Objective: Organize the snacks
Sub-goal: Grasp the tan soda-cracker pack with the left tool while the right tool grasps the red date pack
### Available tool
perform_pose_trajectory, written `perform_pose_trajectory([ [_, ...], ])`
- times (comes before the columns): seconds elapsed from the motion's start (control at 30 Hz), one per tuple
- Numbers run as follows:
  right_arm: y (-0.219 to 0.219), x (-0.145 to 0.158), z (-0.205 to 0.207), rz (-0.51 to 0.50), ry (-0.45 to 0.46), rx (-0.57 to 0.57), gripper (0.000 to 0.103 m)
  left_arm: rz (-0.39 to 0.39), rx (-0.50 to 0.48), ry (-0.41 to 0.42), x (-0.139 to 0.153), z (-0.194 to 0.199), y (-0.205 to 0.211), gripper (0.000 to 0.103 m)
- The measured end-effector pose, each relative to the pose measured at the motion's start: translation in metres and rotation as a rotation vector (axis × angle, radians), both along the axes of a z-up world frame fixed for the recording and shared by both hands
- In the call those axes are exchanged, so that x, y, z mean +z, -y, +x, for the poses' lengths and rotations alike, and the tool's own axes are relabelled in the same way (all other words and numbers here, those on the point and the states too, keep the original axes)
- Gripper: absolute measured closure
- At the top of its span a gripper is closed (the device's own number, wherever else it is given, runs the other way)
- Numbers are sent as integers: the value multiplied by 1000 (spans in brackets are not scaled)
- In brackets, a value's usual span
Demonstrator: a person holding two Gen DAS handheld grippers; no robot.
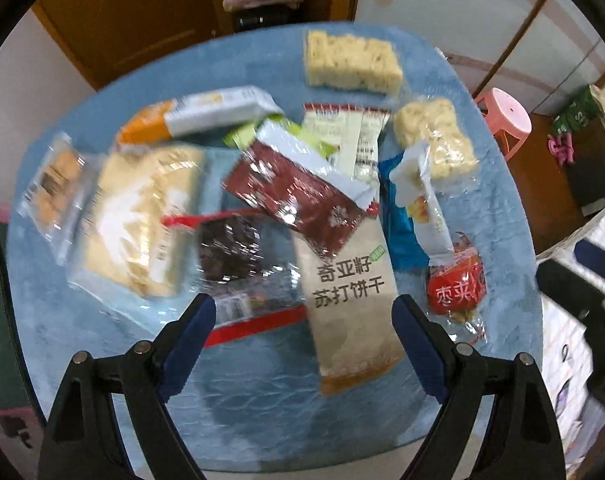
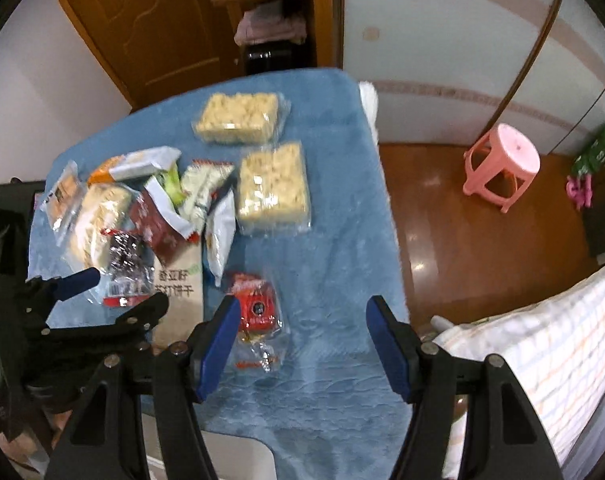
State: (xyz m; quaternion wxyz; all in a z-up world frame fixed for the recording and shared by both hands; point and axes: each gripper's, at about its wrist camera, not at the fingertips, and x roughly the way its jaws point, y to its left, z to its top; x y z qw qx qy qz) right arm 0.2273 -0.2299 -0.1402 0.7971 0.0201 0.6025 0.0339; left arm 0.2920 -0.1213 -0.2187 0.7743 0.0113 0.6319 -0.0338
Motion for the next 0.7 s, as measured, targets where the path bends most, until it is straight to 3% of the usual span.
perform_pose_trajectory([
  [0.27,10,-29,4,52,-48,-36,37,-53,25,-52,-24,-2,4,14],
  [0.5,17,-37,5,73,-58,-50,37,-58,10,-98,-32,7,19,14],
  [0.63,16,-39,7,90,-64,-47,37,-19,9,-109,-37,9,25,14],
  [0.7,16,-41,9,101,-70,-44,37,-17,22,-125,-41,10,26,23],
])
